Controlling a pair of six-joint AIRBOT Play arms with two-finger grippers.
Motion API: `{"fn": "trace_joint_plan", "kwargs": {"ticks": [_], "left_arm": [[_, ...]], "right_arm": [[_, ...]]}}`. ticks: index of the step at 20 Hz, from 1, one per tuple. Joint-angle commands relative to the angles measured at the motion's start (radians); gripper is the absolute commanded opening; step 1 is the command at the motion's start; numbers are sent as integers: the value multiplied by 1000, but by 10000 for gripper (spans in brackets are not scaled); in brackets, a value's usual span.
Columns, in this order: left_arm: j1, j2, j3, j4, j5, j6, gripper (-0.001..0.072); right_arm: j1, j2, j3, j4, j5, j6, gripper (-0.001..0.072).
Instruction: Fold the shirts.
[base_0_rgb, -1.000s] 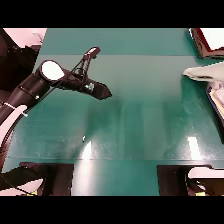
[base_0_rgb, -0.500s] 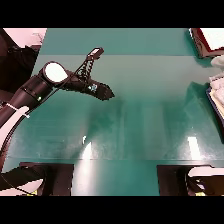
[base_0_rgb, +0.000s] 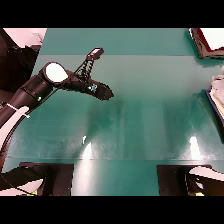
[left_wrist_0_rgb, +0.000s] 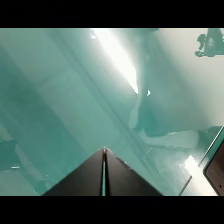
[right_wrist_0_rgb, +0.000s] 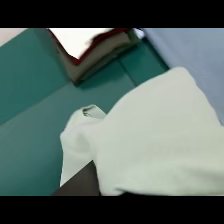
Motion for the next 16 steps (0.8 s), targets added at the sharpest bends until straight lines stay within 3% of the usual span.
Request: {"fn": "trace_joint_plan", "kwargs": {"ticks": [1,6,7,9,10,16], "left_arm": [[0,0,1,9,-1,6,22],[0,0,1,10,-1,35,22],[0,0,1,10,-1,35,22],[0,0,1,10,-2,35,22],[0,0,1,10,-2,35,22],[0,0,1,9,-3,35,22]], "right_arm": [[-81,109,-142,-91,42,0,13],[-151,209,-292,-404,112,0,19],[-163,224,-316,-464,110,0,46],[-188,236,-351,-533,104,1,340],[-203,234,-356,-538,106,1,419],[-161,235,-350,-520,100,38,418]]}}
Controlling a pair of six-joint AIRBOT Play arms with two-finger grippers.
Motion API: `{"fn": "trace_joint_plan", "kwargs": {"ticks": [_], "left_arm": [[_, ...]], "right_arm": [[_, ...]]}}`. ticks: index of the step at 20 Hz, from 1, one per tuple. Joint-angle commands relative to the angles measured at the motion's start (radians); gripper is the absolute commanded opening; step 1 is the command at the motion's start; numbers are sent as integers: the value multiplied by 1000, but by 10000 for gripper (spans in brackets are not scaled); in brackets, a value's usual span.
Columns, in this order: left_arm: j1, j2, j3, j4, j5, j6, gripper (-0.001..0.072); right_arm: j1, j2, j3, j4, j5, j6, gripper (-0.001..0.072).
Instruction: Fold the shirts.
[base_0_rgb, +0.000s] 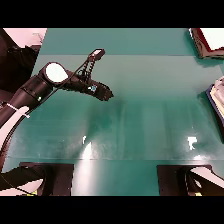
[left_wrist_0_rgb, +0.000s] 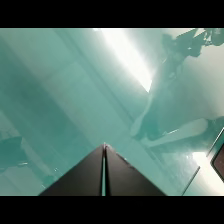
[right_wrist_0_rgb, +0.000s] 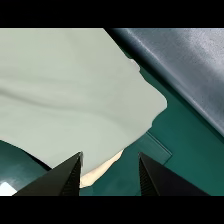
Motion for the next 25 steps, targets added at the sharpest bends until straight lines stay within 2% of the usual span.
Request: {"fn": "trace_joint_plan", "kwargs": {"ticks": [1,5,11,12,14,15,19,25], "left_arm": [[0,0,1,0,5,1,23],[0,0,1,-1,3,0,22],[0,0,2,-9,8,0,22],[0,0,2,-9,15,0,22],[0,0,2,-9,14,0,23],[0,0,2,-9,14,0,23],[0,0,2,-9,14,0,23],[0,0,2,-9,14,0,22]], "right_arm": [[68,3,-4,39,-6,21,419],[288,3,-4,292,-53,20,418],[701,3,-4,311,-164,20,407],[750,3,-4,311,-188,20,383],[834,3,-4,311,-223,20,114],[866,3,-4,311,-230,20,18],[935,3,-4,311,-235,20,14],[927,3,-4,311,-232,20,14]]}}
